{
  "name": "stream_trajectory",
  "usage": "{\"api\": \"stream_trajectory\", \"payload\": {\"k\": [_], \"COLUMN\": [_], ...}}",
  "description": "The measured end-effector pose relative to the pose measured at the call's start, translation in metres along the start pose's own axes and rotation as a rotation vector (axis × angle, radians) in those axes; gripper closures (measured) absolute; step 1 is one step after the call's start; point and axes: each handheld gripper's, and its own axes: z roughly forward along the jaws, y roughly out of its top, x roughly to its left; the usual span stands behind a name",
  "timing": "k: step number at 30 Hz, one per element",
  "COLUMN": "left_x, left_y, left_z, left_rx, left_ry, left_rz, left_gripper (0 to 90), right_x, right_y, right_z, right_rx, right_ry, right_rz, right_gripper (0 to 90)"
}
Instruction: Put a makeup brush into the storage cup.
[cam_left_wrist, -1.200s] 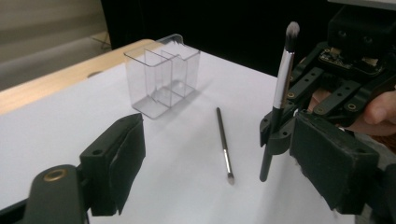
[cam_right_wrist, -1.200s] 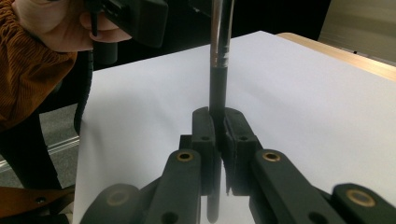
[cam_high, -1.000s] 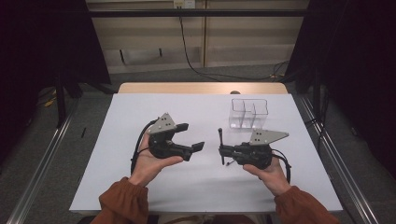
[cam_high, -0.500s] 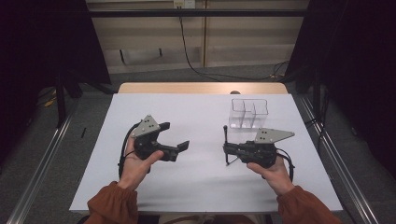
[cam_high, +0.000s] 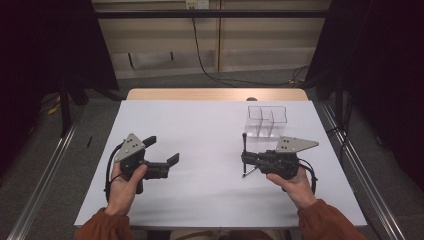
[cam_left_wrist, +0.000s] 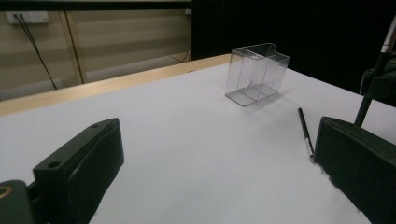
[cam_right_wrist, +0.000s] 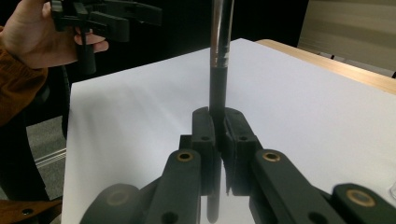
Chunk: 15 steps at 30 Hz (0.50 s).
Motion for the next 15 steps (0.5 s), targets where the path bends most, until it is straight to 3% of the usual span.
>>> {"api": "stream_trajectory", "payload": {"k": [3, 4, 6, 13, 15], "left_x": [0.005, 0.008, 0.012, 0.020, 0.021], "left_y": [-0.006, -0.009, -0.014, -0.029, -0.032], "left_z": [-0.006, -0.008, -0.011, -0.033, -0.037], "left_rx": [0.002, -0.009, -0.028, -0.028, -0.015], "left_ry": [0.031, 0.044, 0.059, 0.101, 0.109], "left_rz": [-0.008, -0.036, -0.046, -0.029, -0.006], "left_gripper": [1.8, 1.8, 2.1, 1.6, 1.6], "right_x": [0.000, 0.000, 0.000, -0.001, -0.001], "right_y": [-0.001, -0.001, 0.000, 0.000, 0.000], "right_z": [-0.002, -0.002, -0.003, -0.005, -0.005], "right_rx": [-0.001, -0.001, -0.004, -0.008, -0.008], "right_ry": [-0.005, -0.005, -0.009, -0.019, -0.021], "right_rz": [0.000, 0.000, 0.001, 0.003, 0.003], "right_gripper": [84.1, 84.1, 84.1, 84.0, 84.0]}}
